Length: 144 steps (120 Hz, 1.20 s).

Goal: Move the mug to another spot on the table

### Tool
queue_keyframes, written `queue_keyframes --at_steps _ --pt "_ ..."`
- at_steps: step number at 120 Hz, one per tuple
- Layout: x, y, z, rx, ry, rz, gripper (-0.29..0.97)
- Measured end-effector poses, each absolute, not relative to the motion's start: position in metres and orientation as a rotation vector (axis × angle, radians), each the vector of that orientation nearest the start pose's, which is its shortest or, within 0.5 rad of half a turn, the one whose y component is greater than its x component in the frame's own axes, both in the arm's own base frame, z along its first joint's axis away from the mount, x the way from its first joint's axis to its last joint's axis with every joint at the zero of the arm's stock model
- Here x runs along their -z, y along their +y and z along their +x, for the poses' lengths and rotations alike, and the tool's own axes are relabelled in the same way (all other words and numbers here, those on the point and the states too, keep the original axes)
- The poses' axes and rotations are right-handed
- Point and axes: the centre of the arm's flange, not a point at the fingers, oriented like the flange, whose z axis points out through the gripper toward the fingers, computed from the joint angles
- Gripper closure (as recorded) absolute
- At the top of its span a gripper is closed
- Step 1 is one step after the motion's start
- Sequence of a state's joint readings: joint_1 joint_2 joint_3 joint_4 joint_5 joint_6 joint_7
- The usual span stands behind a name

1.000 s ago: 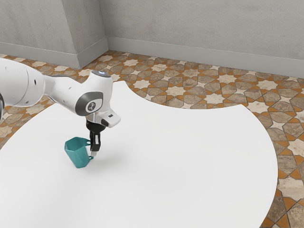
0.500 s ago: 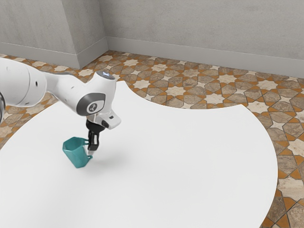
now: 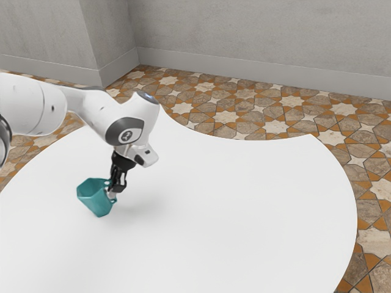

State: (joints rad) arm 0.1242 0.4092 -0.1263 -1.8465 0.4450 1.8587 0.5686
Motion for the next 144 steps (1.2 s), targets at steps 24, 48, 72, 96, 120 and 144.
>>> queue_keyframes --at_steps 24,48,72,96,120,144 --pt "-0.298 0.019 0.603 -0.714 1.051 -2.579 0.65" --pt "-0.317 -0.014 0.629 -0.687 1.045 -2.514 0.66" --pt "-0.330 -0.081 0.660 -0.588 1.107 -2.402 0.66" --pt "-0.331 -0.123 0.673 -0.536 1.150 -2.278 0.66" --pt "-0.321 -0.171 0.660 -0.545 1.258 -2.133 0.67" --pt "-0.302 -0.195 0.658 -0.557 1.324 -2.056 0.67"
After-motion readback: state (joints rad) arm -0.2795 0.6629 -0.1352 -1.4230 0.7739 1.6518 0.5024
